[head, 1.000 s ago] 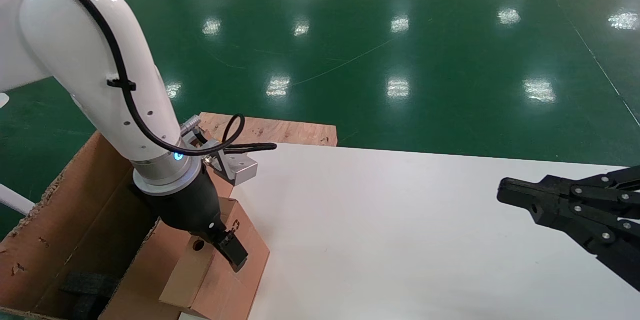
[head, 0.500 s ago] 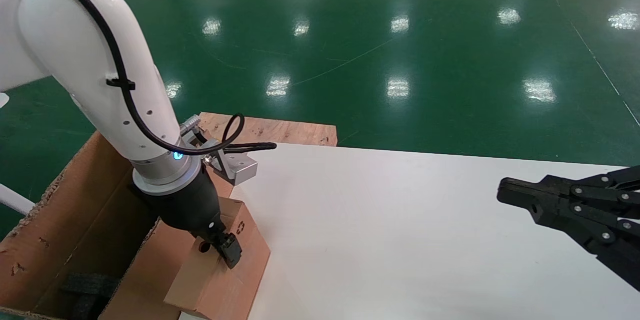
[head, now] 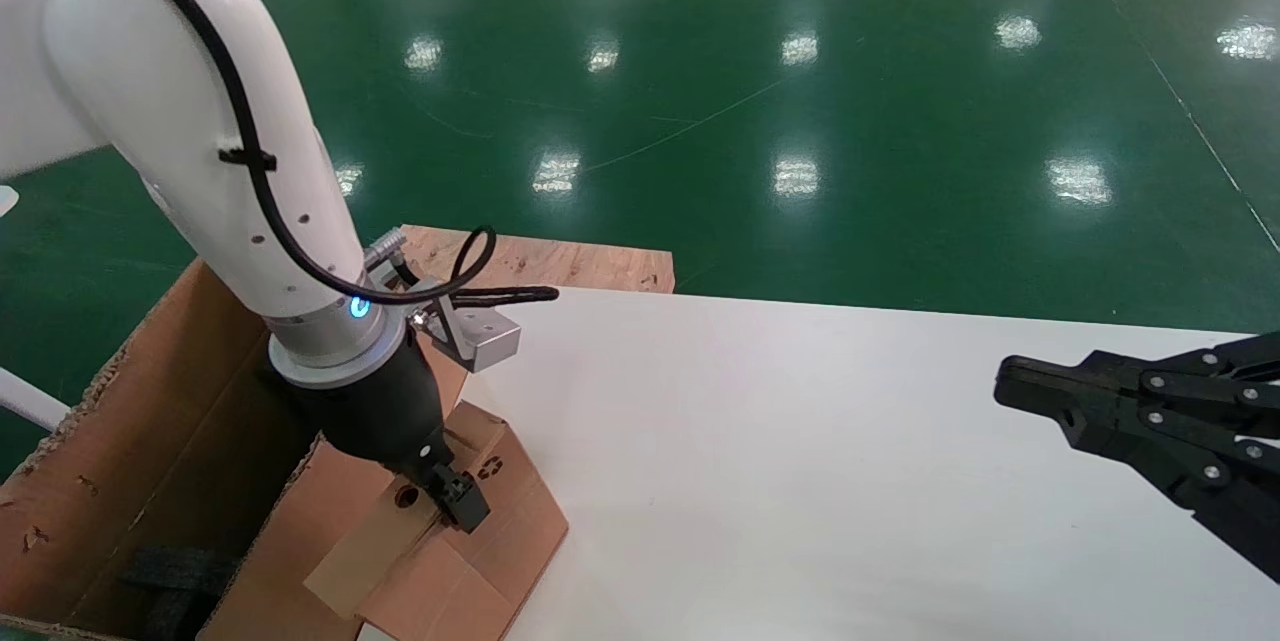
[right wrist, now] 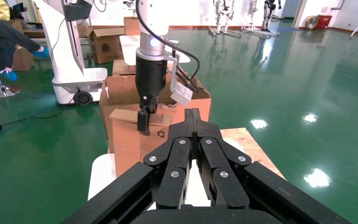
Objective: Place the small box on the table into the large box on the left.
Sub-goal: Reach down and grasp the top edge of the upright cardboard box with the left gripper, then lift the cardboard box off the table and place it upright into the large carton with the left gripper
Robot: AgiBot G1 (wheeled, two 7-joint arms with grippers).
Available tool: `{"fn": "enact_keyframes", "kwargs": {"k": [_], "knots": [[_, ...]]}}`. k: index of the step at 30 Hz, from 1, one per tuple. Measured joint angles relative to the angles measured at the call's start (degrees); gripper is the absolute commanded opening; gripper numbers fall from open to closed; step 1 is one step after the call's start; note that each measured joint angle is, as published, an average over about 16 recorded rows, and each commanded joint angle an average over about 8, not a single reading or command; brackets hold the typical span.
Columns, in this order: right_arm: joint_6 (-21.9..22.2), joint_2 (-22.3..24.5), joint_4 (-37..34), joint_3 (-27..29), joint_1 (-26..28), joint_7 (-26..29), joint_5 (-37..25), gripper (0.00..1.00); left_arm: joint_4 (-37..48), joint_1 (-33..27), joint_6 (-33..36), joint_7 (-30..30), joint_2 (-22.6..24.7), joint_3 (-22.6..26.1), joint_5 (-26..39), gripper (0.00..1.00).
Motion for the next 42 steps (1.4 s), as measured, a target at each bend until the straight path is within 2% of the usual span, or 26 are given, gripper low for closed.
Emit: {"fn": "enact_keyframes", "kwargs": {"k": [10, 18, 26, 33, 42], "knots": [[0.0, 0.0, 0.0, -0.01, 0.0, 0.0, 0.0, 0.0, 9.61, -7.64, 1.23, 9.05, 1.33, -4.54, -1.2, 0.0], [0.0, 0.0, 0.0, -0.01, 0.0, -0.01, 0.01, 0.0, 26.25, -14.41, 3.95, 22.21, 2.46, -6.69, 0.5, 0.0], [0.0, 0.0, -0.01, -0.01, 0.0, -0.01, 0.01, 0.0, 43.08, -18.45, 7.5, 35.3, 3.17, -5.27, 4.51, 0.0], [0.0, 0.01, -0.01, -0.02, 0.01, -0.01, 0.01, 0.0, 52.2, -18.43, 9.65, 41.71, 2.47, -1.58, 7.34, 0.0], [0.01, 0.01, -0.01, -0.02, 0.01, -0.01, 0.01, 0.0, 57.76, -11.59, 10.02, 41.85, 1.05, 3.94, 8.25, 0.0]]}}
